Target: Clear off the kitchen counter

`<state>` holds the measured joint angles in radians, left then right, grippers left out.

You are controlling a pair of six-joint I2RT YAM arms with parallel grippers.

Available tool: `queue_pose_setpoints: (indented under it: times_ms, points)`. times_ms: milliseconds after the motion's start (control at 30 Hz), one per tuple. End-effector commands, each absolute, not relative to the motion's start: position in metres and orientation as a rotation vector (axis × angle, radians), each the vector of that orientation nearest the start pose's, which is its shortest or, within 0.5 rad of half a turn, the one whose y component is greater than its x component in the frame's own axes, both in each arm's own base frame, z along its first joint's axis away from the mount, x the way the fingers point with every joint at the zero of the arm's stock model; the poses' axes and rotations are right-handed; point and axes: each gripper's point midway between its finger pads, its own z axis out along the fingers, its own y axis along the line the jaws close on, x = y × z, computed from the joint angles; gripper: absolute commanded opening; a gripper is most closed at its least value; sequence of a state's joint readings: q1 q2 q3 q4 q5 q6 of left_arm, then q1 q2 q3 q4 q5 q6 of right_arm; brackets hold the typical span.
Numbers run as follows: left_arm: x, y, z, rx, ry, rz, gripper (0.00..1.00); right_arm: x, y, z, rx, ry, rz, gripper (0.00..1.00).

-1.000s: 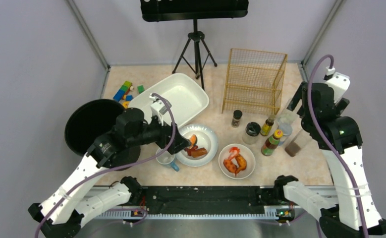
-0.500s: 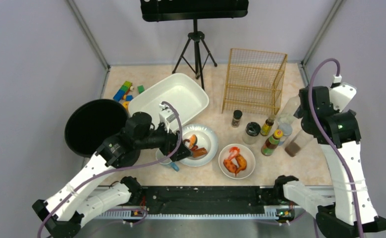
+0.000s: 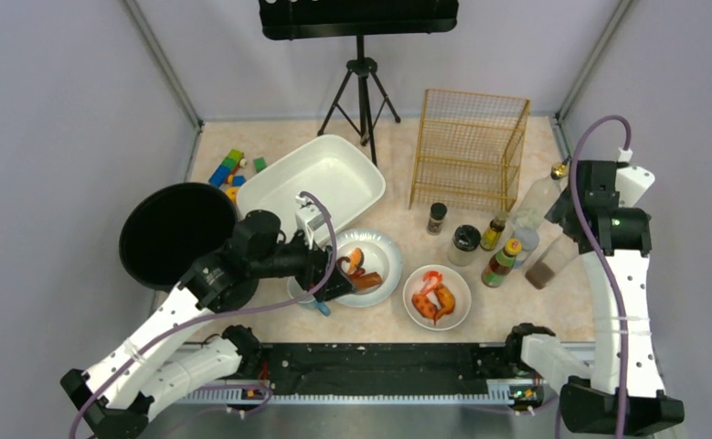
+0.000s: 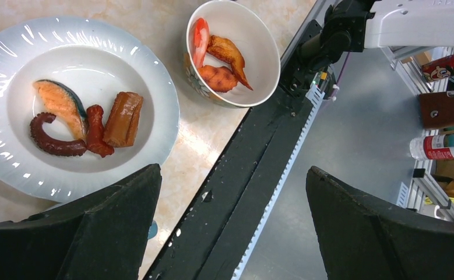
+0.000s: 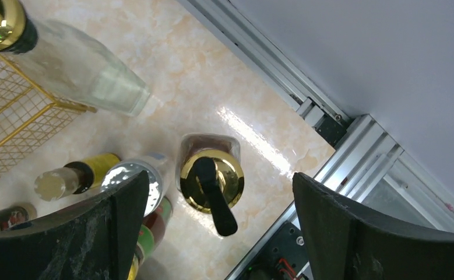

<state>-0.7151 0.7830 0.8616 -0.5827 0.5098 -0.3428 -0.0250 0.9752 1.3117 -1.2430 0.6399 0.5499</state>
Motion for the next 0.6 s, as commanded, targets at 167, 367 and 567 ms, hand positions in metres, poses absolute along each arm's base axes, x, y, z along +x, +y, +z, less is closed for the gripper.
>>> queue_pose_setpoints:
  times_ms: [167,367,567]
  points:
    - [0.121,-0.239,0.249,0.751,2.024,-1.179,0.98,0.206,-0.101,0.255,0.898,2.125,-0.452,0.82]
    - [0.122,-0.239,0.246,0.752,2.035,-1.174,0.98,0.207,-0.100,0.253,0.885,2.131,-0.435,0.63]
    - [0.123,-0.238,0.246,0.748,2.035,-1.164,0.98,0.207,-0.100,0.255,0.871,2.136,-0.440,0.41]
